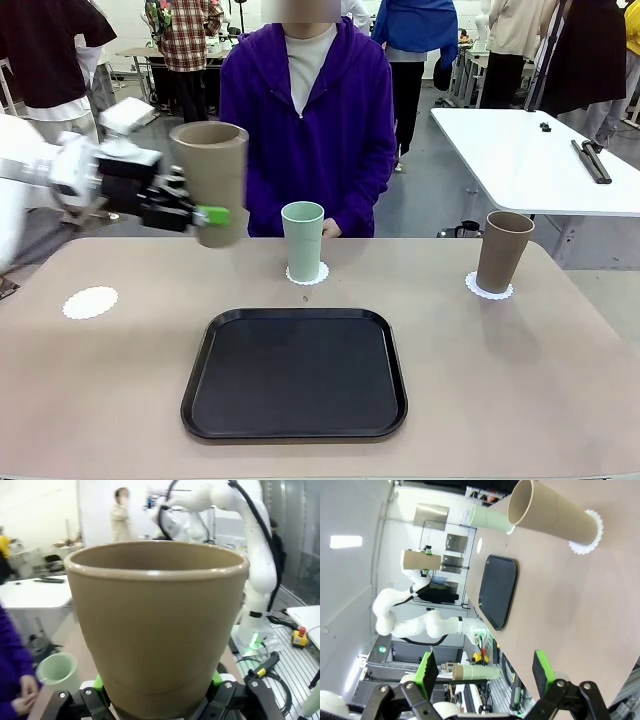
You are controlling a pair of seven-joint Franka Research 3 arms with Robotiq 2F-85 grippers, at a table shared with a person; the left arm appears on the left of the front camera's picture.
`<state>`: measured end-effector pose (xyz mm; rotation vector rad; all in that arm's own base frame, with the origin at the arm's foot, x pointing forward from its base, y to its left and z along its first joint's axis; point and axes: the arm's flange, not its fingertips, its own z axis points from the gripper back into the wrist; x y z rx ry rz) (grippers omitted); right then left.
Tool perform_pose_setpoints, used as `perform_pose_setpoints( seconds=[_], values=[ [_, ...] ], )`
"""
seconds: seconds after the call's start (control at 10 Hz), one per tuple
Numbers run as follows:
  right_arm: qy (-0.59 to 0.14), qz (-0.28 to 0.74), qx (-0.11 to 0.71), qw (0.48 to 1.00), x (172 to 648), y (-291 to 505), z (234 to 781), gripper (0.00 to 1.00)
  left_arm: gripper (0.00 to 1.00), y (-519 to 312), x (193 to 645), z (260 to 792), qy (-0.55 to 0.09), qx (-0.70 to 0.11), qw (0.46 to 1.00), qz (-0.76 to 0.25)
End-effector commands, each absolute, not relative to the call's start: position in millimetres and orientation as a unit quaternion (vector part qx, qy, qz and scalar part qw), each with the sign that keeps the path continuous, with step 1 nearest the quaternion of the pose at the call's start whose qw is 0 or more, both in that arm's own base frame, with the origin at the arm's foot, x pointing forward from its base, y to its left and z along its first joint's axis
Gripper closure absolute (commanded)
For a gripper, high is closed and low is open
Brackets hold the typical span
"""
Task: Place coasters on the table and set cups on them.
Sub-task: Take one Reusable plastic cup from the Flat Tray and place it on a coaster set by the human.
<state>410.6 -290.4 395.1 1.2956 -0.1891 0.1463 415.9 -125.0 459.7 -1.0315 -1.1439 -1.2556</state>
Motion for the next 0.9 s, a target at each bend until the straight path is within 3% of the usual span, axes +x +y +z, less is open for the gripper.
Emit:
perform_pose_setpoints(
  seconds=[0.0, 0.8],
  values=[
    [-0.086, 0.066, 0.601, 0.792, 412.6, -290.5, 396.6, 0.00, 0.17, -66.7, 408.2, 461.9, -0.496, -0.409, 0.581, -0.499],
    [-0.086, 0.066, 0.601, 0.792, 412.6, -290.5, 396.6, 0.00, 0.17, 110.4, 413.5, 410.5, -0.546, -0.383, 0.664, -0.338]
  ],
)
